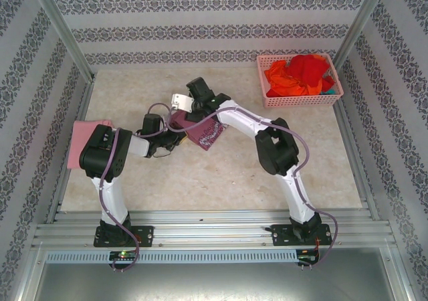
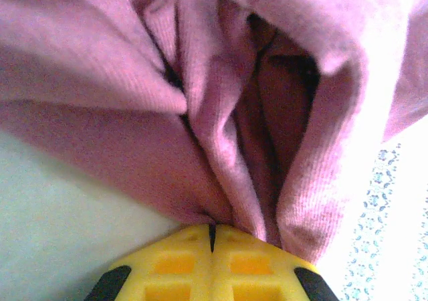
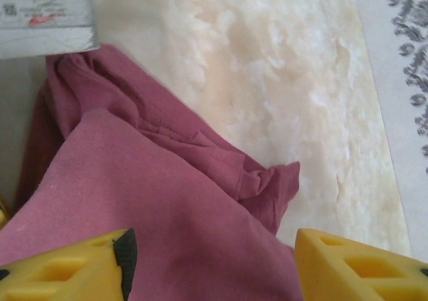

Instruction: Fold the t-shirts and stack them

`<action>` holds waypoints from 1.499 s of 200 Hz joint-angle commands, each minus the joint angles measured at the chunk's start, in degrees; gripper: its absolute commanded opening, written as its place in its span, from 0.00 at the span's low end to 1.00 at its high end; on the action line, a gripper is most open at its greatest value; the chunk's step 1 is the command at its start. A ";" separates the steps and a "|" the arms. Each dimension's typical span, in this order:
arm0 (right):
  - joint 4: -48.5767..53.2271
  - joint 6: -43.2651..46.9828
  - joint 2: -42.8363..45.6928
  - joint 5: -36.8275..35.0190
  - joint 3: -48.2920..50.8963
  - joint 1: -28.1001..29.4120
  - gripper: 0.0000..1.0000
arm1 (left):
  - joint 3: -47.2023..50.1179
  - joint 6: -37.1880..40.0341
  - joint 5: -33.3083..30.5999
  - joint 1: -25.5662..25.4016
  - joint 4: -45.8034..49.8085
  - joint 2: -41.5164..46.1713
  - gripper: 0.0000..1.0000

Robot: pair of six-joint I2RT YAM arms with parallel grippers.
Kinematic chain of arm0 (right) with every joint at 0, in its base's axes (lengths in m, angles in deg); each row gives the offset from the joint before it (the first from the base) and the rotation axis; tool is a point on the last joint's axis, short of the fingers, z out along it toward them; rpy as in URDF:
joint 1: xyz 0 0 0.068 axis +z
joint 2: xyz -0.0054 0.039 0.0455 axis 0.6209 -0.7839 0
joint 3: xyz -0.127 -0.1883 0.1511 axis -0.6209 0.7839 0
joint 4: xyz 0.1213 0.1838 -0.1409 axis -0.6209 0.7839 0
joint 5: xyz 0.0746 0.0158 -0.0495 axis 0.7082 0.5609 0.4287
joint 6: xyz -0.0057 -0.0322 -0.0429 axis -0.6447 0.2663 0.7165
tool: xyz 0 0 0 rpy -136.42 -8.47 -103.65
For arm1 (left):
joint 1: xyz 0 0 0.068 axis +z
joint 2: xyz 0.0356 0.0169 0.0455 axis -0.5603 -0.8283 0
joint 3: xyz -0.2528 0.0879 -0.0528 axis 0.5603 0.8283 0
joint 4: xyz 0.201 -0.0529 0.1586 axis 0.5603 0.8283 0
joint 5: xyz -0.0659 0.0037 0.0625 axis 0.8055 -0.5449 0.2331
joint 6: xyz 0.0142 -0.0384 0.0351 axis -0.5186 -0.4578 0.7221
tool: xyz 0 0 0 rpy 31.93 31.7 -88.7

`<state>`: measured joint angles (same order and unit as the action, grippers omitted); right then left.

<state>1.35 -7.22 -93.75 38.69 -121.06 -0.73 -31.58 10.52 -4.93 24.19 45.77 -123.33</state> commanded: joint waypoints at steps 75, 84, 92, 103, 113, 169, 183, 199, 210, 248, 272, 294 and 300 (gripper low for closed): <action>4.48 -55.17 3.58 12.62 6.31 -13.71 0.64 | 12.95 4.35 -16.09 0.58 13.80 16.16 0.80; 6.08 -56.31 2.21 15.89 5.28 -14.40 0.63 | 13.06 4.98 -17.17 0.60 15.01 18.08 0.84; 7.24 -57.21 1.21 18.31 4.54 -14.68 0.61 | 13.08 5.53 -18.00 0.58 16.13 19.67 0.88; 7.38 -58.55 0.27 20.95 4.76 -14.79 0.57 | 12.82 6.30 -19.26 0.59 17.56 21.47 0.90; 6.72 -60.04 -0.05 22.47 5.75 -14.80 0.51 | 12.63 6.85 -19.68 0.55 18.21 22.63 0.91; -6.74 -70.70 7.97 26.19 26.78 -11.60 0.27 | 10.23 8.26 -17.71 0.49 17.56 22.17 0.91; -10.43 -73.71 11.52 24.55 33.65 -9.95 0.27 | 9.28 8.57 -16.31 0.09 17.40 21.04 0.88; -15.09 -77.36 15.69 22.84 41.01 -7.89 0.27 | 8.13 8.60 -14.68 -0.75 17.31 19.63 0.84; -17.56 -79.22 18.71 22.27 44.95 -6.43 0.27 | 7.50 8.11 -13.65 -1.57 17.22 18.63 0.84; -16.92 -80.18 30.57 10.80 51.31 -2.83 0.45 | 7.50 6.23 -11.68 -5.75 16.30 16.40 0.77; -16.17 -78.30 33.81 2.68 52.14 -3.16 0.57 | 8.81 6.03 -12.27 -6.71 14.92 16.15 0.67; -14.82 -75.64 31.23 3.82 48.23 -5.48 0.60 | 8.60 7.29 -14.42 -6.63 15.83 17.82 0.61; -14.06 -75.27 29.70 4.97 46.43 -6.25 0.60 | 8.02 8.23 -15.40 -6.69 16.99 18.41 0.60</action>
<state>-13.97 -85.14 -60.66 46.60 -70.39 -4.60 -23.78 17.85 -20.77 18.85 61.07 -105.48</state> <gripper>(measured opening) 0.597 0.609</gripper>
